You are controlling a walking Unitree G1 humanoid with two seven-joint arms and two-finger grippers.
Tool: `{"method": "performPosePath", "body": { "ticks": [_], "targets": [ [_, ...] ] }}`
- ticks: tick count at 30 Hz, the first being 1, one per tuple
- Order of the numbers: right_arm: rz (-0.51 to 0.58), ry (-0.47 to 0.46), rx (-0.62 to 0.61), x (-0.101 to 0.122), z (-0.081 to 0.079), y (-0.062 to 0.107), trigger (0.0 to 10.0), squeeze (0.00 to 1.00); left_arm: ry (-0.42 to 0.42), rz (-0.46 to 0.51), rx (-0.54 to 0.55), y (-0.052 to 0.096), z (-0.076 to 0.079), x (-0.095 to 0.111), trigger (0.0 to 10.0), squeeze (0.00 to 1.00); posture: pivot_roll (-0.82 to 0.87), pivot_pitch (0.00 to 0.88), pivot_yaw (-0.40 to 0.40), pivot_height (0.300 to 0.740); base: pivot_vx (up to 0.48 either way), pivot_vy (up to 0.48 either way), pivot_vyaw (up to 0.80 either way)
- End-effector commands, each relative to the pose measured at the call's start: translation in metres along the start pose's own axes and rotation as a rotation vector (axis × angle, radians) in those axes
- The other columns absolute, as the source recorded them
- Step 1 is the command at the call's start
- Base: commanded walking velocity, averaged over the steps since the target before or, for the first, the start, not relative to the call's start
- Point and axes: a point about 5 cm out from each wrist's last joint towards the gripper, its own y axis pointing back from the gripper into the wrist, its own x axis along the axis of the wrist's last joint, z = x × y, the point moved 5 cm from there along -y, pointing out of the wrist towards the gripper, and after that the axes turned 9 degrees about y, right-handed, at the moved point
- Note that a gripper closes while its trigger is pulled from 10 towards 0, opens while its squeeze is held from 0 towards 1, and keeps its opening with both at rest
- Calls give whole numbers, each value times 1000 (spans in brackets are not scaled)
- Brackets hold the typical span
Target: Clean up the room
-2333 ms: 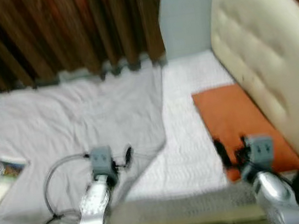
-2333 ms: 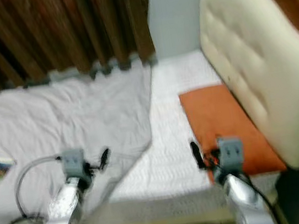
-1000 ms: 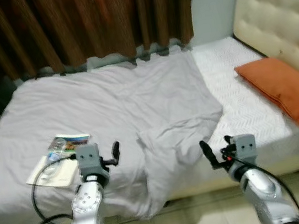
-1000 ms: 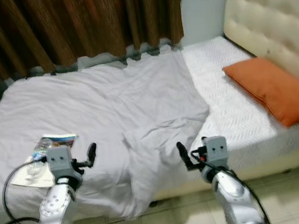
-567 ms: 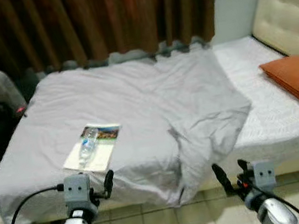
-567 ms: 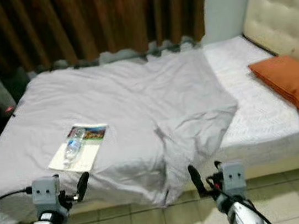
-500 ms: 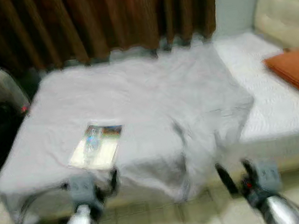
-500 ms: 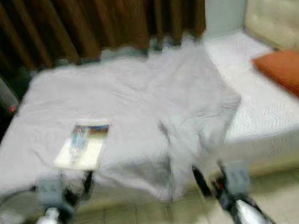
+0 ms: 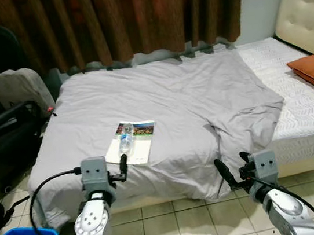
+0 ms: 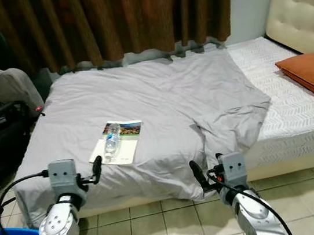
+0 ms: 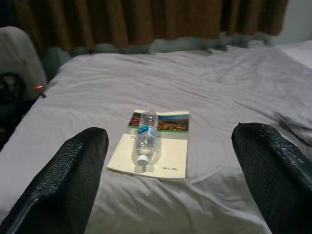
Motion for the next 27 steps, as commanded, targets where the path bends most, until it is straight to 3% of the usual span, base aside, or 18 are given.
{"method": "performPosePath", "body": {
  "ticks": [1, 12, 19, 27],
  "targets": [
    [3, 8, 4, 4, -2, -6, 10000, 0, -19, -19, 21, -4, -7, -2, 10000, 0, -16, 0, 17, 740, 345, 330, 0],
    [1, -11, 8, 1, -8, -8, 10000, 0, -26, -31, 10, -12, -10, -1, 10000, 0, -12, 12, 27, 740, 382, 286, 0],
    [2, 1, 8, 2, -9, -8, 10000, 0, -35, -37, -7, -15, -9, -1, 10000, 0, -21, 18, 36, 740, 428, 0, 0],
    [11, -1, 7, 3, -9, -9, 10000, 0, -49, -48, -2, -18, -6, -4, 10000, 0, -24, 22, 40, 740, 326, 0, -781]
  ]
}}
